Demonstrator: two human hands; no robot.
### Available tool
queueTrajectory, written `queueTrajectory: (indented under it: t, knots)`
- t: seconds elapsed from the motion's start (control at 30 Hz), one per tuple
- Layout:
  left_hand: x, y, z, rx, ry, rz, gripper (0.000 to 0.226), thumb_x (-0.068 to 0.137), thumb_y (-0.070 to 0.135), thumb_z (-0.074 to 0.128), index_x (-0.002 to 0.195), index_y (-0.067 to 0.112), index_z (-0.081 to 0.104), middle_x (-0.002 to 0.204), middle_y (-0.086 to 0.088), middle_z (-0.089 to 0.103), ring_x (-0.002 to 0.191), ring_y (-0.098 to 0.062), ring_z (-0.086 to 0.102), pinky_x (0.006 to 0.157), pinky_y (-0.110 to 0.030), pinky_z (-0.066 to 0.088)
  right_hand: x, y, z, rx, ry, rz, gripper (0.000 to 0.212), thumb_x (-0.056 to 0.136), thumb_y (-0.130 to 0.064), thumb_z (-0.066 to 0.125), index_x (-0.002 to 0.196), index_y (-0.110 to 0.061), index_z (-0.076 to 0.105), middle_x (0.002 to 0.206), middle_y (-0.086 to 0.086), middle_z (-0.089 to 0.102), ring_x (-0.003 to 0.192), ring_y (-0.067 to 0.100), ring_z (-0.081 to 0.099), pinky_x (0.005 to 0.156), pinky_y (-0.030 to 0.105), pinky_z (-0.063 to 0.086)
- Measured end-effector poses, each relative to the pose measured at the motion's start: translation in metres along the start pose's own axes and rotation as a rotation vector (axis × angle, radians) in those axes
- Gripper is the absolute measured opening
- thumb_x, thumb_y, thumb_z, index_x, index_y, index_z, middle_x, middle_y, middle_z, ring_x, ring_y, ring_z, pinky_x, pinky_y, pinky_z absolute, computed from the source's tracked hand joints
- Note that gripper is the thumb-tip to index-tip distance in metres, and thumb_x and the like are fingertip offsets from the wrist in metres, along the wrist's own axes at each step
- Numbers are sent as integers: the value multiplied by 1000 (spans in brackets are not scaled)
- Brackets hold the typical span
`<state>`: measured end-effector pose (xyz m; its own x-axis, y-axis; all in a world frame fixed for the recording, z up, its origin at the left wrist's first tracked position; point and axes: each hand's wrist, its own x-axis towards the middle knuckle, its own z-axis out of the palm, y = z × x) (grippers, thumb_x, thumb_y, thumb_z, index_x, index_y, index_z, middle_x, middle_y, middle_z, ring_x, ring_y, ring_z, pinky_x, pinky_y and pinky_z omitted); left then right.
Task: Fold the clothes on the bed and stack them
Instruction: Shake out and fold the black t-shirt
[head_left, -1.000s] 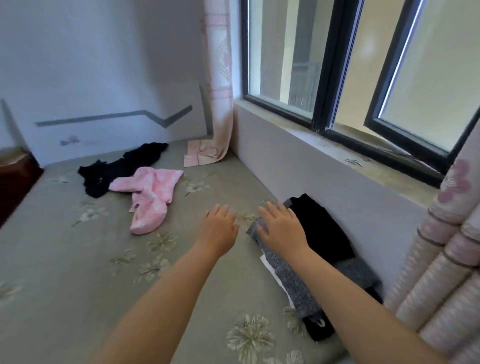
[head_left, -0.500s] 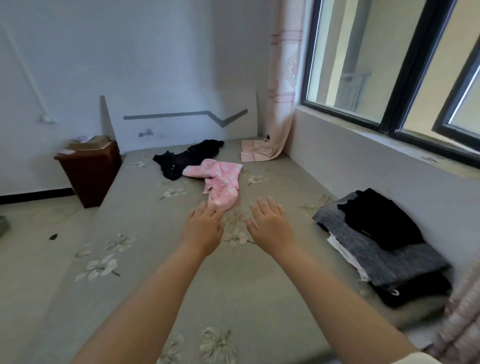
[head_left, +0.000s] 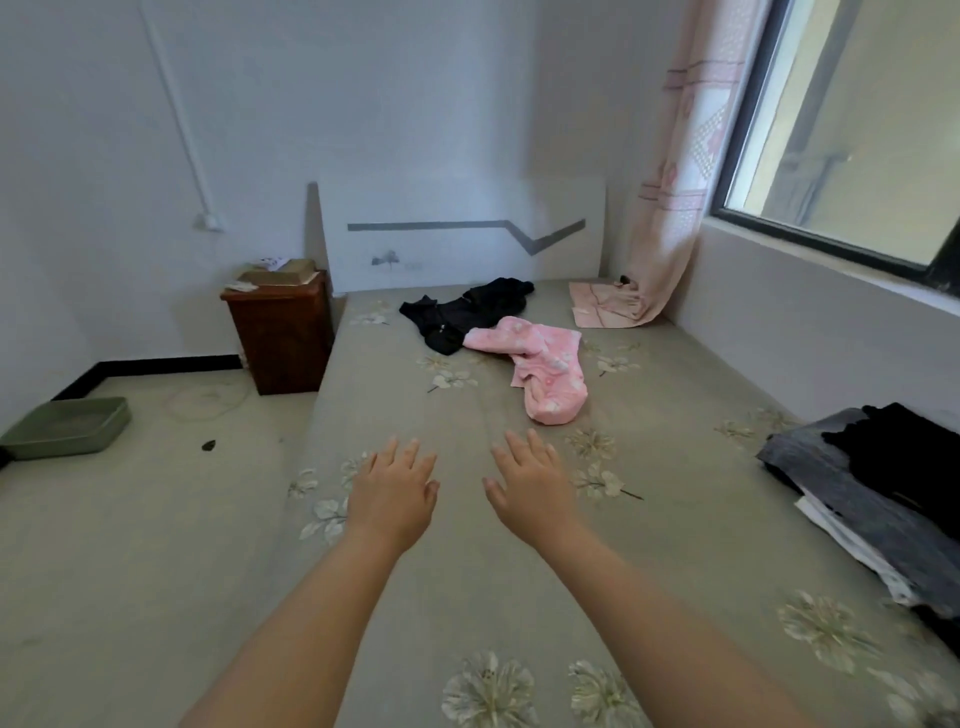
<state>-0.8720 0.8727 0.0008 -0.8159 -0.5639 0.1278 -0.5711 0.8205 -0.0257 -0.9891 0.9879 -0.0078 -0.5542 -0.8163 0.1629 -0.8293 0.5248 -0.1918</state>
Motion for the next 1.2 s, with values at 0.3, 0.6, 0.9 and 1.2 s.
queueTrajectory:
  t: [0.3, 0.6, 0.9, 1.2]
  knots:
    - [60, -151, 18, 29, -42, -5, 47, 99, 32, 29, 143, 20, 23, 153, -2, 20, 141, -22, 11, 112, -36, 12, 116, -111, 46, 2, 17, -5, 50, 98, -34, 32, 143, -13, 26, 153, 6, 18, 142, 27, 9, 112, 37, 10]
    - [117, -252, 42, 10, -81, 75, 47, 99, 32, 29, 144, 19, 23, 153, -4, 19, 142, -25, 9, 113, -37, 11, 192, -194, 93, 37, 2, 43, 52, 97, -36, 33, 144, -14, 25, 154, 7, 17, 143, 26, 8, 114, 38, 8]
    - [175, -377, 73, -20, -37, 291, 47, 99, 30, 29, 144, 18, 23, 153, -5, 20, 141, -26, 10, 113, -38, 10, 242, -286, 142, -62, 52, 313, 50, 97, -33, 34, 142, -11, 30, 153, 10, 20, 142, 27, 10, 113, 36, 10]
    - [211, -494, 102, -42, -111, 399, 47, 99, 32, 27, 144, 20, 20, 154, -4, 15, 142, -27, 7, 113, -40, 10, 303, -392, 200, -52, 2, 475, 50, 98, -36, 30, 143, -13, 28, 154, 9, 17, 143, 25, 9, 113, 33, 11]
